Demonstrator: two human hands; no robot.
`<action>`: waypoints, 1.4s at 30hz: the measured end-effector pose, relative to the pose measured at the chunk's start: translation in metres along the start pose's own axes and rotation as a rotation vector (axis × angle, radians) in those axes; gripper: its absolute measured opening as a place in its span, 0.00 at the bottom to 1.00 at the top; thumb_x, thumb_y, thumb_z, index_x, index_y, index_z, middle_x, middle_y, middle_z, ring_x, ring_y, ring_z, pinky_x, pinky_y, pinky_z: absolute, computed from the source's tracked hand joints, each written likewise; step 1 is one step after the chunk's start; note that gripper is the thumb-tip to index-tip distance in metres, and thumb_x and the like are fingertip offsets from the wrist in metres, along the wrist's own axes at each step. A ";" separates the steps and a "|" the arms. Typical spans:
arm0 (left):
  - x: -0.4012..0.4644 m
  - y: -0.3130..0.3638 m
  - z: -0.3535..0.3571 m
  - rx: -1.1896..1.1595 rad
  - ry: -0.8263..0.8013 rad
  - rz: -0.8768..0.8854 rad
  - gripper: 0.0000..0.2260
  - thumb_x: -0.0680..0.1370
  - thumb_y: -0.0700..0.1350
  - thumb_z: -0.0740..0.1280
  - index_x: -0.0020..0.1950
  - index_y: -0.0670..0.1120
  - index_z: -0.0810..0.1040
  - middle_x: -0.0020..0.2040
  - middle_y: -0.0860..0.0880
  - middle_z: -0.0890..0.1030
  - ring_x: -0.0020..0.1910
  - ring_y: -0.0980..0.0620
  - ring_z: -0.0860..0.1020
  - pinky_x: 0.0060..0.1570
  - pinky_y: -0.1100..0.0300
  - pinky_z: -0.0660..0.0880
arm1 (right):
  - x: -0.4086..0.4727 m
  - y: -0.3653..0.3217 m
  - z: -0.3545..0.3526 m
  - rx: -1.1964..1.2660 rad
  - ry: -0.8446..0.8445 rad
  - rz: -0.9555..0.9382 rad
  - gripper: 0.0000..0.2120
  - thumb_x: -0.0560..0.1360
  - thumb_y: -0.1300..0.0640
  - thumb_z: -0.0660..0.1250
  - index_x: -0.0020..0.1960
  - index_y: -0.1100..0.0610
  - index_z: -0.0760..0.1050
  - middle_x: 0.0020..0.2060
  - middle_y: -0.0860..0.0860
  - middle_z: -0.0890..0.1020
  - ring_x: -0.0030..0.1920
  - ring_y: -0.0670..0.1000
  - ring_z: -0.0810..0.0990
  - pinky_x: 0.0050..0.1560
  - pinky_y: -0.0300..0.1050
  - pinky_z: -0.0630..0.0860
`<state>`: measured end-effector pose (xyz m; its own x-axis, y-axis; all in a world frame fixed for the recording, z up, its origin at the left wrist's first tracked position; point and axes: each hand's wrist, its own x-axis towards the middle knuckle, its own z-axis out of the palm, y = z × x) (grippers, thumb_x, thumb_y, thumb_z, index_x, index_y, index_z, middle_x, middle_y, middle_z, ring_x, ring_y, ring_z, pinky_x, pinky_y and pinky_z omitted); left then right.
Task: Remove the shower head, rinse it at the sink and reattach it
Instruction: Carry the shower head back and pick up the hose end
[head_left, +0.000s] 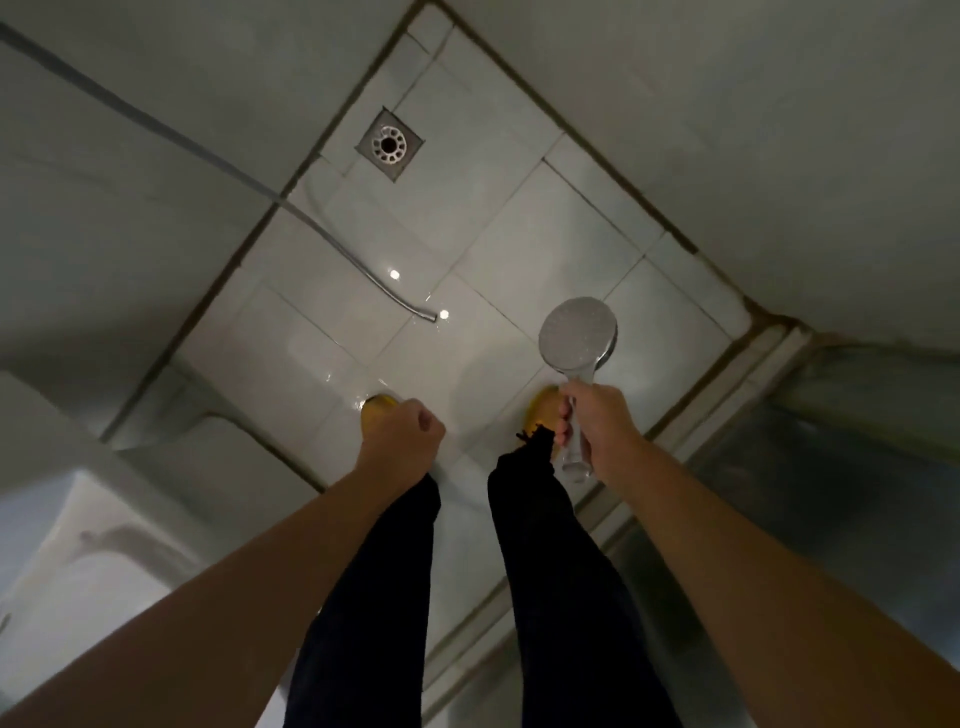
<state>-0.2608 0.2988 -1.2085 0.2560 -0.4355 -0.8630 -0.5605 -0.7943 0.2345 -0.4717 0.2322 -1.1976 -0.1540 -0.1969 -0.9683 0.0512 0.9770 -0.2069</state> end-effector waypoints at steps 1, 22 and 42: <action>0.017 -0.002 0.005 0.043 0.008 0.027 0.11 0.76 0.45 0.64 0.34 0.50 0.67 0.34 0.52 0.72 0.35 0.50 0.73 0.39 0.58 0.67 | 0.018 0.003 0.008 0.003 0.002 -0.016 0.13 0.78 0.64 0.63 0.35 0.60 0.69 0.26 0.55 0.71 0.20 0.50 0.69 0.21 0.40 0.68; 0.371 -0.096 0.068 0.455 0.245 0.481 0.17 0.75 0.43 0.70 0.63 0.45 0.73 0.61 0.43 0.73 0.58 0.43 0.73 0.48 0.48 0.75 | 0.305 0.068 0.127 -0.024 -0.107 -0.044 0.07 0.75 0.68 0.61 0.40 0.59 0.68 0.28 0.54 0.73 0.22 0.51 0.69 0.23 0.40 0.68; 0.392 -0.084 0.075 0.527 0.409 0.686 0.11 0.72 0.41 0.74 0.52 0.44 0.78 0.47 0.43 0.81 0.50 0.41 0.77 0.55 0.47 0.70 | 0.310 0.043 0.156 0.107 -0.111 -0.003 0.07 0.76 0.68 0.60 0.41 0.59 0.68 0.27 0.55 0.71 0.19 0.50 0.68 0.21 0.37 0.66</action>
<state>-0.1722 0.2268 -1.5999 -0.0604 -0.9288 -0.3657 -0.9477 -0.0617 0.3131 -0.3630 0.2008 -1.5287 -0.0441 -0.2138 -0.9759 0.1570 0.9632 -0.2181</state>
